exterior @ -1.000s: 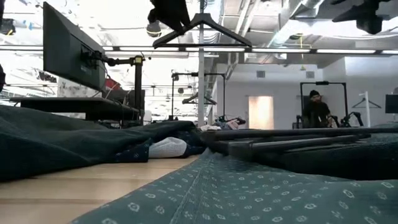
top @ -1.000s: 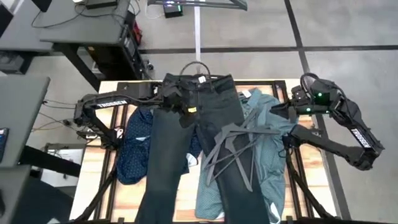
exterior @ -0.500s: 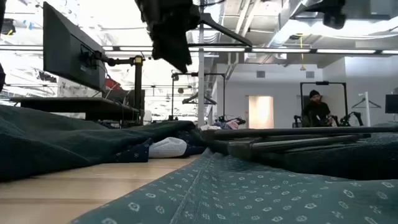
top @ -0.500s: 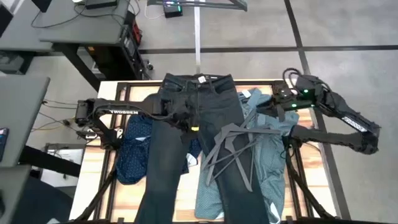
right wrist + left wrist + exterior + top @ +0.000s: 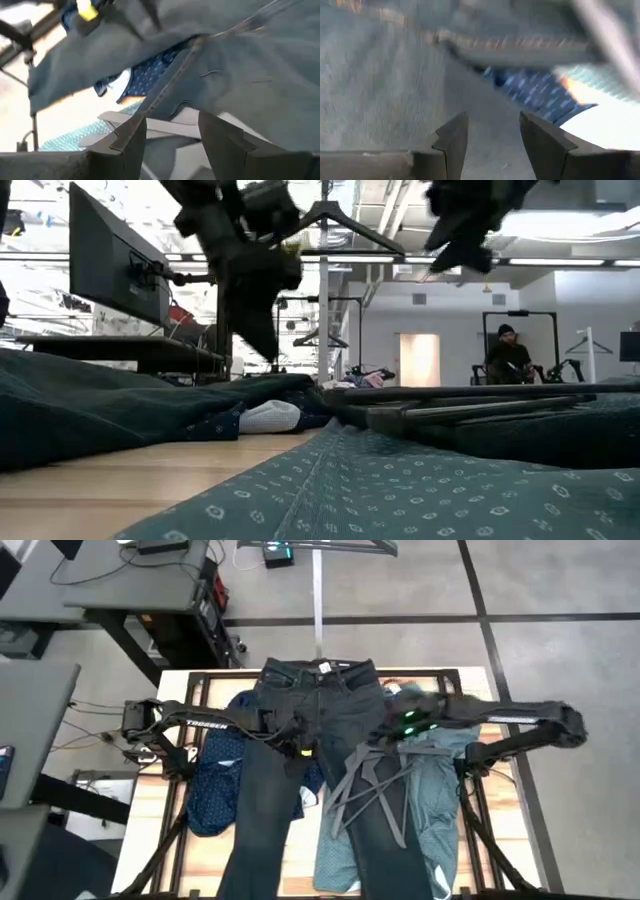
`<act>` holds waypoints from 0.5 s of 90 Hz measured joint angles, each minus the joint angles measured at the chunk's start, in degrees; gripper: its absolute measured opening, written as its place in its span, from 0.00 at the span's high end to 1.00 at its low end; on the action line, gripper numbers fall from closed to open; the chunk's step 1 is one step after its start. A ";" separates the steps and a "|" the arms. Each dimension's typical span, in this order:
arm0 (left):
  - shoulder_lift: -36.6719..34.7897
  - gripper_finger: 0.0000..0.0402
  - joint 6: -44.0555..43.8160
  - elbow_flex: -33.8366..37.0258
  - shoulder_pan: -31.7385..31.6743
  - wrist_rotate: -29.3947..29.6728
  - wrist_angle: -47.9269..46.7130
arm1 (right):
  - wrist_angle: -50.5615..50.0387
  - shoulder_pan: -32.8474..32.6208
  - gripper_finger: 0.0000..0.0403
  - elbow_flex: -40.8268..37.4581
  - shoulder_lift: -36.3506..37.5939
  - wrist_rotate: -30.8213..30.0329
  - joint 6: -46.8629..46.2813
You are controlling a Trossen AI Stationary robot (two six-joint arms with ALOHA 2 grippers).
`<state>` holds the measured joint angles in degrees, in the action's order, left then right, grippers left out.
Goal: Hang clothes
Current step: Hang the black pants on the rack
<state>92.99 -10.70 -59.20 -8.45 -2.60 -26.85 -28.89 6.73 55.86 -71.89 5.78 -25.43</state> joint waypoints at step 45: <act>0.00 0.60 1.08 11.41 -0.56 -3.20 11.70 | 7.57 -7.02 0.61 8.16 -32.57 -0.11 5.30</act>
<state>92.99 -9.62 -47.79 -9.02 -5.80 -15.15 -21.33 -0.30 64.02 -104.47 5.67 -20.13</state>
